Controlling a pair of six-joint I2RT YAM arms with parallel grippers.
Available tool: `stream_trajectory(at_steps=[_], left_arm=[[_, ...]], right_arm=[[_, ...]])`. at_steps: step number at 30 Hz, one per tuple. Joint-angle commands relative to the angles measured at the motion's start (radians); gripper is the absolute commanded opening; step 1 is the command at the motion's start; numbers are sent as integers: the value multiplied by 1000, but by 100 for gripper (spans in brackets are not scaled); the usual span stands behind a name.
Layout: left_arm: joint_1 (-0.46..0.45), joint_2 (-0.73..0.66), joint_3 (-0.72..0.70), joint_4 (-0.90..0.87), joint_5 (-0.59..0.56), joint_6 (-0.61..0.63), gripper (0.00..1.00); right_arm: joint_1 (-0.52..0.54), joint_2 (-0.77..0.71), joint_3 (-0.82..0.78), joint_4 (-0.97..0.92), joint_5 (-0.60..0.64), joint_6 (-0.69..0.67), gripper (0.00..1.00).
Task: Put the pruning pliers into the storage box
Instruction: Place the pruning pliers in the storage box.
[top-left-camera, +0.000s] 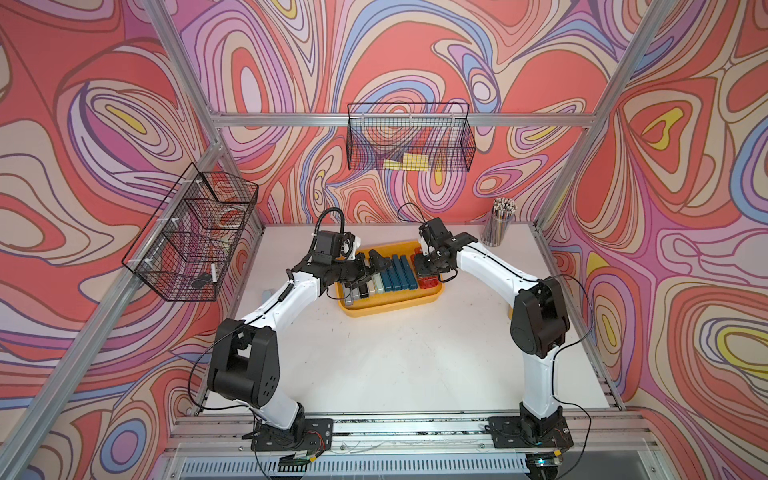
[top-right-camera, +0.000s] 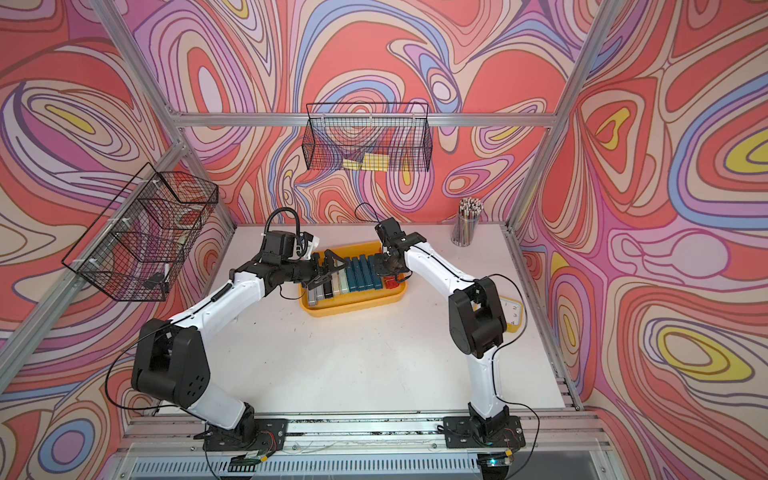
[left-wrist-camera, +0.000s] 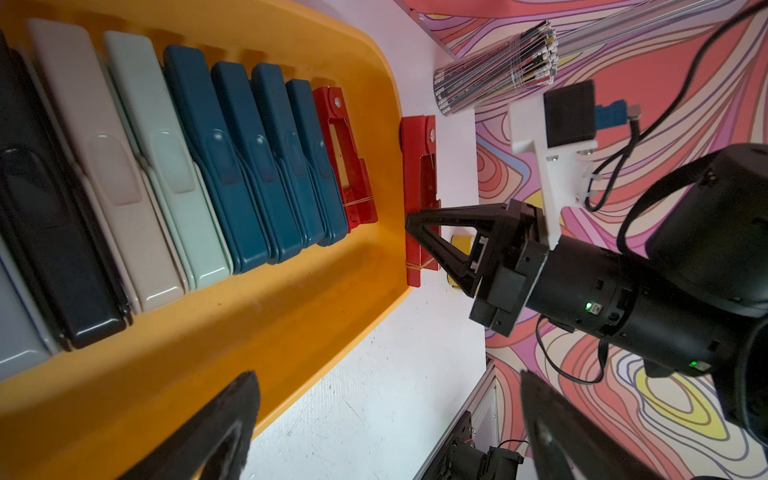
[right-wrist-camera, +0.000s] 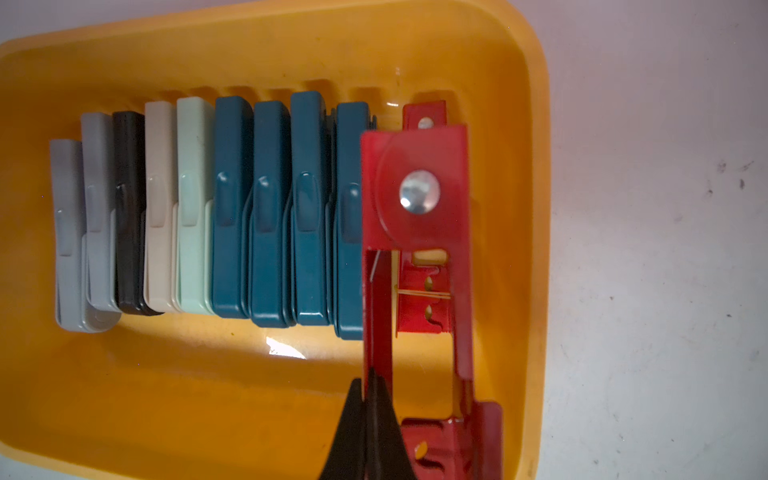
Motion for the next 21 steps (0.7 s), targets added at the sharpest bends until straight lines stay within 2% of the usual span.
stream_trajectory(at_steps=[1,21], left_arm=[[10,36,22,33,-1,-16,99],[30,59,33,44,7,-26,99]], right_arm=[[-18,36,39,13,-23,-14,0],[-27,159,134,13,-43,-14,0]])
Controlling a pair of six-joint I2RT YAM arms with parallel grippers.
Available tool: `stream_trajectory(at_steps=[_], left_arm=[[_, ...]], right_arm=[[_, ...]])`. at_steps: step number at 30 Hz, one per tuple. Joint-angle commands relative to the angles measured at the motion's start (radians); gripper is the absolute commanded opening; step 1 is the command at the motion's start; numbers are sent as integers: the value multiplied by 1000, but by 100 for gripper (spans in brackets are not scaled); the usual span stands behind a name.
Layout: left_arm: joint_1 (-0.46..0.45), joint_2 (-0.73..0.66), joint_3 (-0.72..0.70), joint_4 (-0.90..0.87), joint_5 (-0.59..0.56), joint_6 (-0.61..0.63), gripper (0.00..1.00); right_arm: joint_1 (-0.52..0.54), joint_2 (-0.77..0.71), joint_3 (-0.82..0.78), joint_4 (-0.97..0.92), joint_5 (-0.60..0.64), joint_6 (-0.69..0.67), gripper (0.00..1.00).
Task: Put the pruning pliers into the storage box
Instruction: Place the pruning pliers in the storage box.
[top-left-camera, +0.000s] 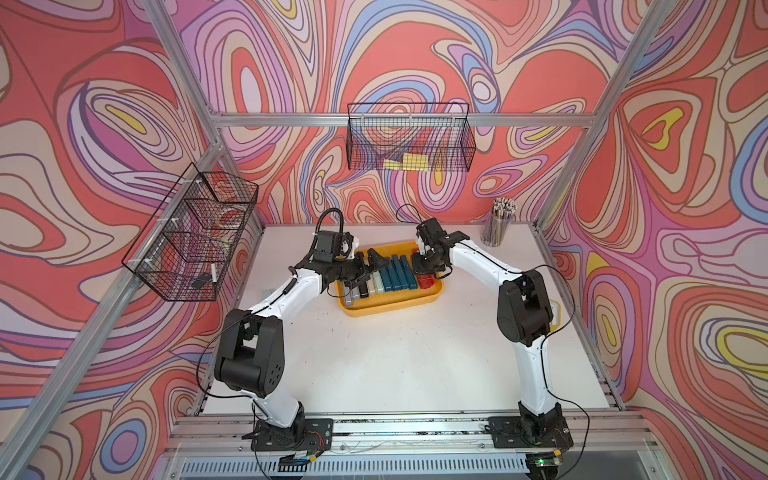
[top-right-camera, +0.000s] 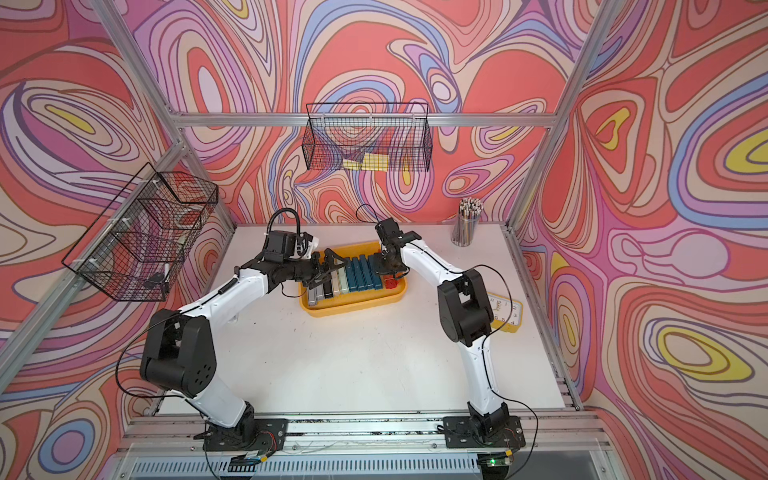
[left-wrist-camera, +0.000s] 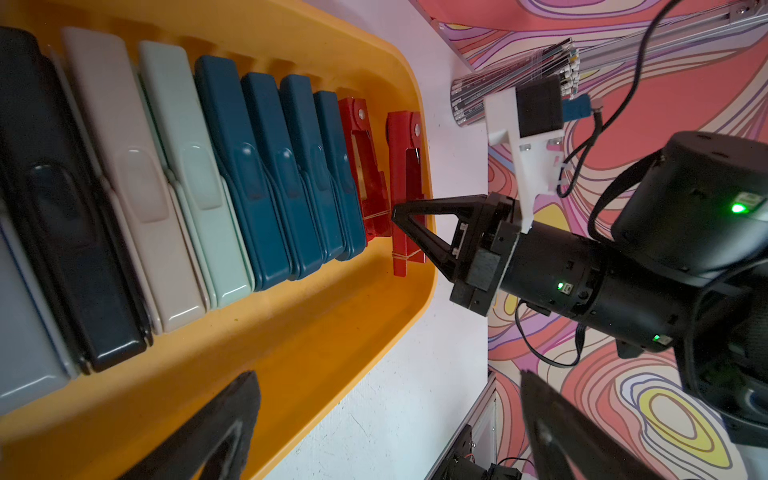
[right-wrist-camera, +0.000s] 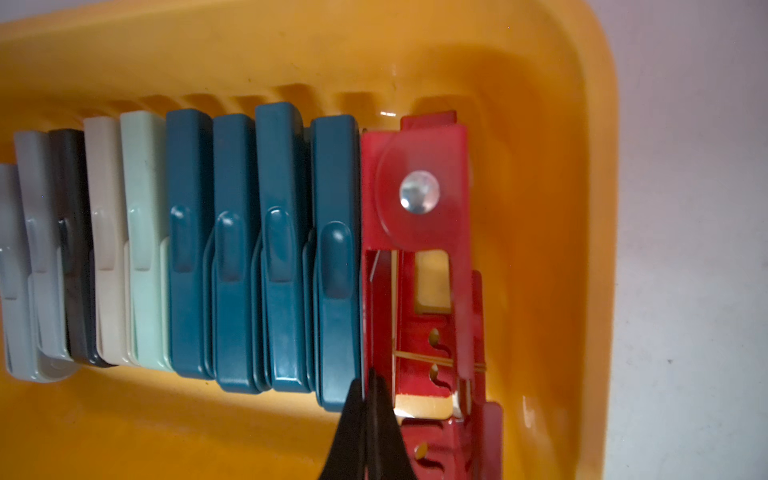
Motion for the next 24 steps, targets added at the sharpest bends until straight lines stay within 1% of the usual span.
stream_trajectory(at_steps=[1,17,24], left_arm=[[7,2,16,21,5,-5,99],[16,-7,-12,39,13,-16,99],[19,-14,-19,39,15,-16,99]], right_arm=[[-4,21,33,10,1,-10,0],[-16,91,78,21,-4,-7,0],[-17,100,89,17,-3,-7,0]])
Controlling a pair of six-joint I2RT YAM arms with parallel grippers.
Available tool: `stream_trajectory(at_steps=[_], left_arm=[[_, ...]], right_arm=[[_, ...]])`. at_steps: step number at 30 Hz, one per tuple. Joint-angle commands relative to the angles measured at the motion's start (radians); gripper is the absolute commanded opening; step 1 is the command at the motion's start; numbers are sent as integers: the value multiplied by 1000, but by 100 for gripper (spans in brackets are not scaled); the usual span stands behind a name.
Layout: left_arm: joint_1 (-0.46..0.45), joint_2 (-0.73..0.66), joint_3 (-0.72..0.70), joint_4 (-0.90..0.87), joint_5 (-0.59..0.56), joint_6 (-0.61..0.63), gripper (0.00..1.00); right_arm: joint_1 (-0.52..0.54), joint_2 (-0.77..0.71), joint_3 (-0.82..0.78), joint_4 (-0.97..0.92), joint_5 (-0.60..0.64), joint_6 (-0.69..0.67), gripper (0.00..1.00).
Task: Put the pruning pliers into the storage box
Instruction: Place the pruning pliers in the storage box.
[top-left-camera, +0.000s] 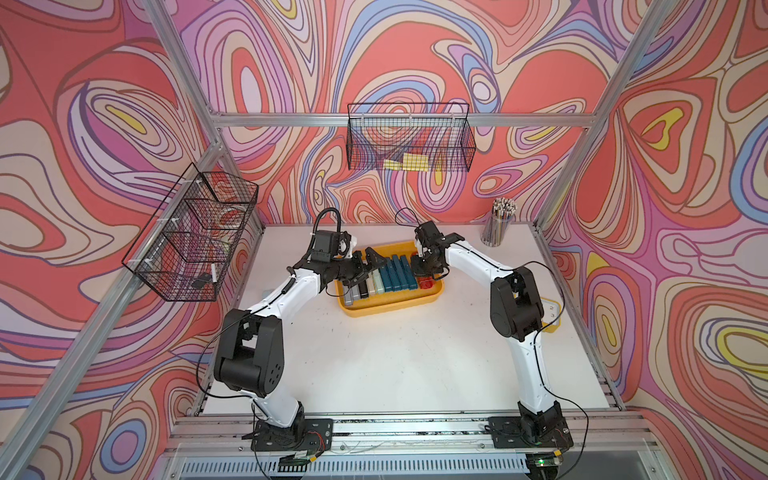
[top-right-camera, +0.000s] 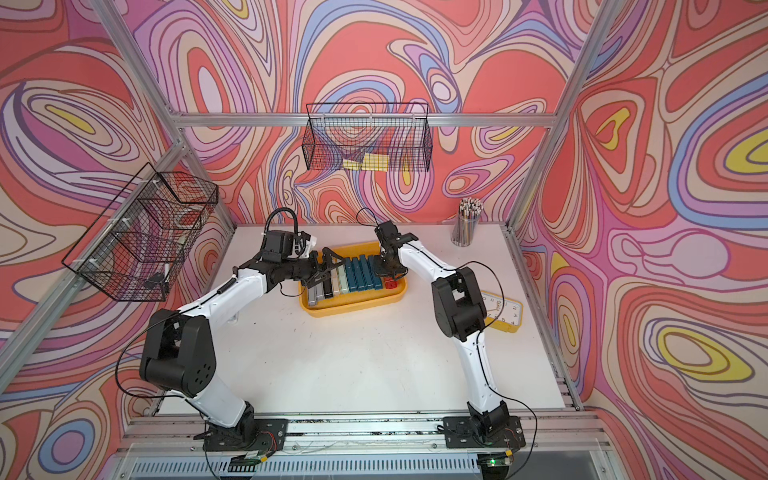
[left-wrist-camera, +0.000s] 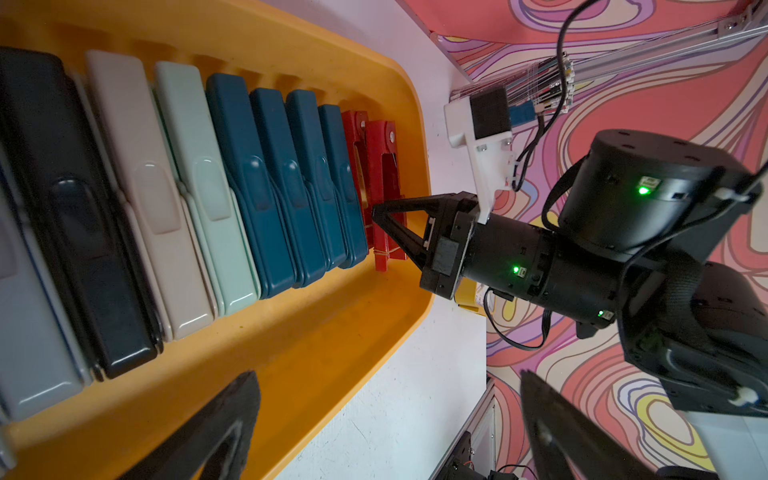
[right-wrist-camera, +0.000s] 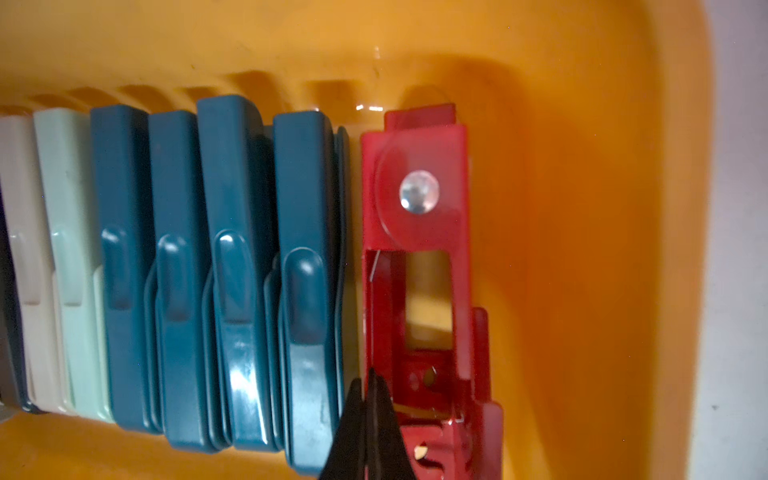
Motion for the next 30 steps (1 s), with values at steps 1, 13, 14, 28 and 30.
stream_trajectory(at_steps=[1,13,14,28,30], left_arm=[[8,-13,-16,23,11,-11,99],[10,-23,-35,36,18,-15,99],[11,-24,-35,36,18,-14,99],[20,-28,-43,39,24,-14,99],[20,-29,-43,40,23,-14,99]], right_arm=[[-8,19,42,8,-2,-6,0],[-11,56,82,-16,-2,-5,0],[-11,60,86,-19,-2,-7,0],[-12,76,117,-36,3,-8,11],[-11,76,119,-36,4,-8,15]])
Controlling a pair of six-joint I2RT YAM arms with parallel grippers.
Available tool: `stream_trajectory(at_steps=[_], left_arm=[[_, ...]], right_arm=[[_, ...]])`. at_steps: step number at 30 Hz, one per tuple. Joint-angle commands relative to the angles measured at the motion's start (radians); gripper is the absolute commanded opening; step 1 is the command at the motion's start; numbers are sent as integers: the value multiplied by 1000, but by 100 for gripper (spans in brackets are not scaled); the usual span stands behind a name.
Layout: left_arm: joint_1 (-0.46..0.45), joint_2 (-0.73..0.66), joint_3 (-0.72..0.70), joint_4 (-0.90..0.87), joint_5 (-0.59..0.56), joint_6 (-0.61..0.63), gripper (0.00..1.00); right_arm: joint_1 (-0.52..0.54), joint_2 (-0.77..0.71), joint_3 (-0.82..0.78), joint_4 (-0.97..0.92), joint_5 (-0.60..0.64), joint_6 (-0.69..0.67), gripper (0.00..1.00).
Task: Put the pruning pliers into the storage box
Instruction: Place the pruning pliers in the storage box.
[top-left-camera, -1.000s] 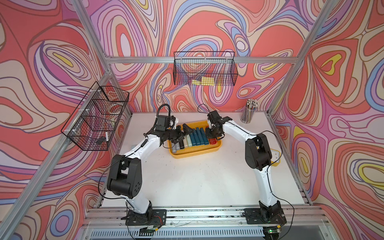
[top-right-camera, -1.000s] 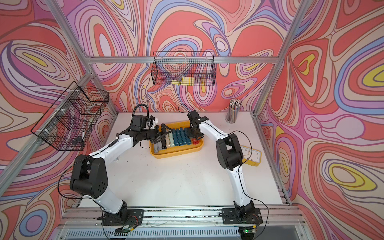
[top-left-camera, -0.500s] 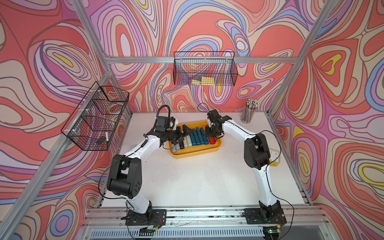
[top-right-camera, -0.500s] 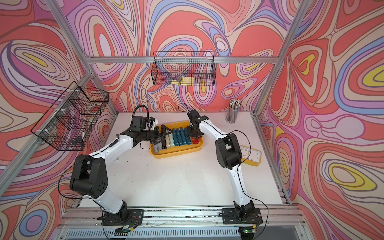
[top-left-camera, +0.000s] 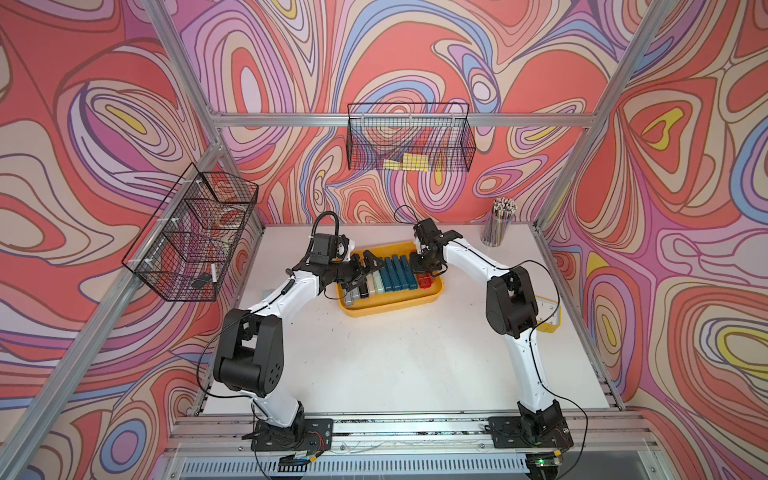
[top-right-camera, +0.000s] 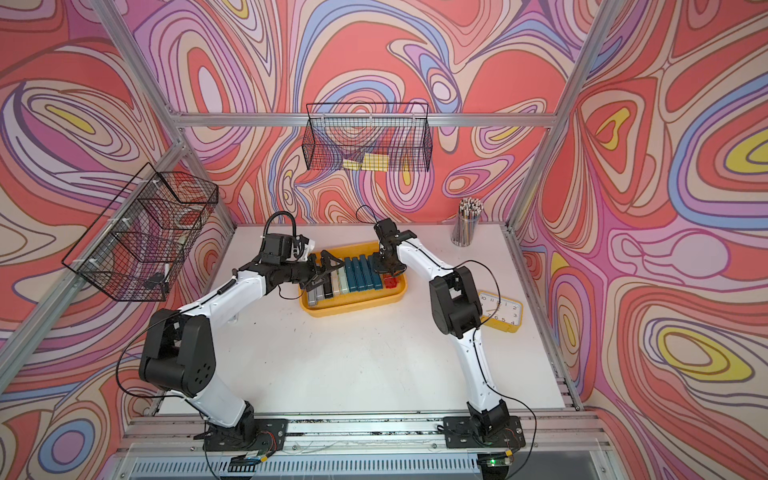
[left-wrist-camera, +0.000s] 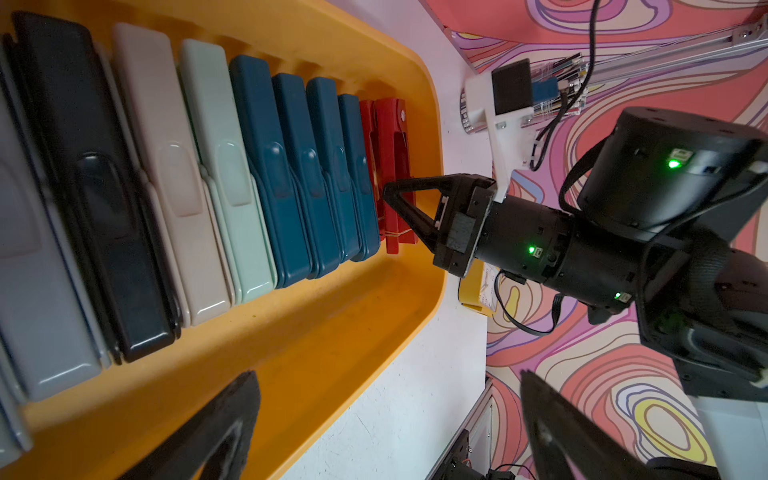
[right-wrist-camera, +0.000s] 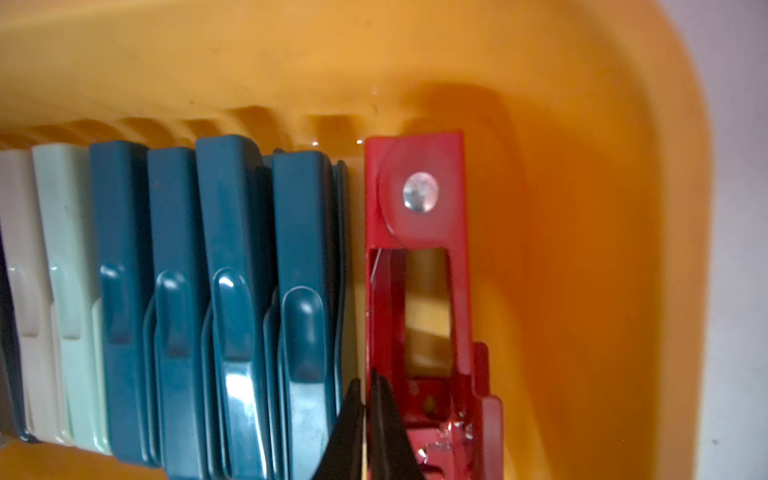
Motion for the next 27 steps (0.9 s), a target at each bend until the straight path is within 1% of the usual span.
stream_trajectory(at_steps=[1,6,27], left_arm=[[6,-29,-12,32,14,-5,99],[6,-30,-19,33,13,-5,99],[6,-42,-31,46,19,-16,99]], right_arm=[[-6,17,28,-3,6,-6,15],[-6,14,32,-4,15,-7,19],[-6,-63,-21,29,15,-7,25]])
